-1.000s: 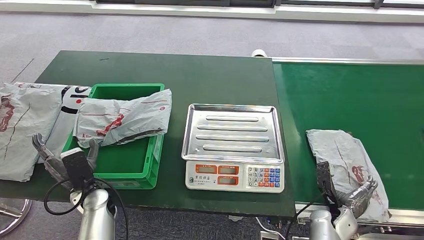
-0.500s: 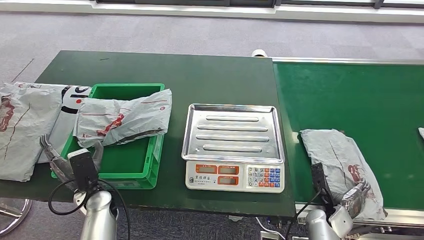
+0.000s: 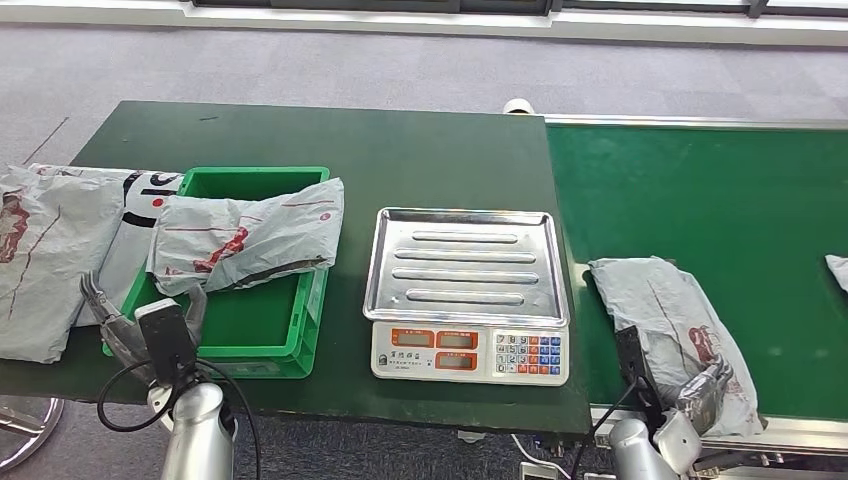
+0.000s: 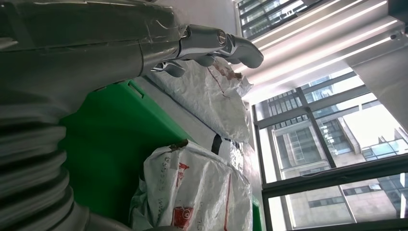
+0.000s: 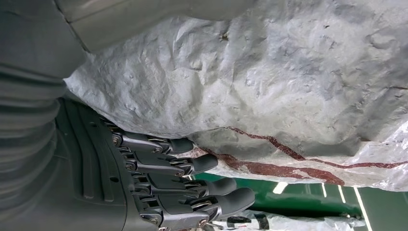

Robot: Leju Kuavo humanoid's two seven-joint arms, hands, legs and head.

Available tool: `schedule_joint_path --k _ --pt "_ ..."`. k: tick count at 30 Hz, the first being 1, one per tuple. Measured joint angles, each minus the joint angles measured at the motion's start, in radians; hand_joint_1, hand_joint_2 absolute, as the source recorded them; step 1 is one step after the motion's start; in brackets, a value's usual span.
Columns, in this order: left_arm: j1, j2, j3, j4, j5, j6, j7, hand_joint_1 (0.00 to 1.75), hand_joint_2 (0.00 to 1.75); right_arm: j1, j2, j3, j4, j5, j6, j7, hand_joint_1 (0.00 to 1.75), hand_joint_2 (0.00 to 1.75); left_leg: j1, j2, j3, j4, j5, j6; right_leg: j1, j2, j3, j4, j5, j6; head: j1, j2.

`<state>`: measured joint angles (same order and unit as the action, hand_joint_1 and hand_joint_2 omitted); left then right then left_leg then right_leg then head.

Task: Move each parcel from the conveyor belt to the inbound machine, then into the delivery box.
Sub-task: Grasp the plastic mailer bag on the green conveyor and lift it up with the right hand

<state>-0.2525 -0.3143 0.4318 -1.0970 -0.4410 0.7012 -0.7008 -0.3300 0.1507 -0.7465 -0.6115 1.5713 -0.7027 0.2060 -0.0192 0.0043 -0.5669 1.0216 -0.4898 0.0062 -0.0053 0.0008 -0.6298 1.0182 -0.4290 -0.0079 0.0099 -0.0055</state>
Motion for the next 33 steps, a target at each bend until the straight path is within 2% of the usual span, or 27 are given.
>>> schedule_joint_path --k 33 --pt "0.009 0.002 0.003 -0.01 -0.02 0.0 0.0 0.0 1.75 0.0 -0.006 0.029 0.016 0.0 0.0 0.003 0.0 1.75 0.0 -0.001 0.0 0.0 0.0 0.0 0.0 -0.001 0.0 0.0 0.0 0.0 0.0 0.0"
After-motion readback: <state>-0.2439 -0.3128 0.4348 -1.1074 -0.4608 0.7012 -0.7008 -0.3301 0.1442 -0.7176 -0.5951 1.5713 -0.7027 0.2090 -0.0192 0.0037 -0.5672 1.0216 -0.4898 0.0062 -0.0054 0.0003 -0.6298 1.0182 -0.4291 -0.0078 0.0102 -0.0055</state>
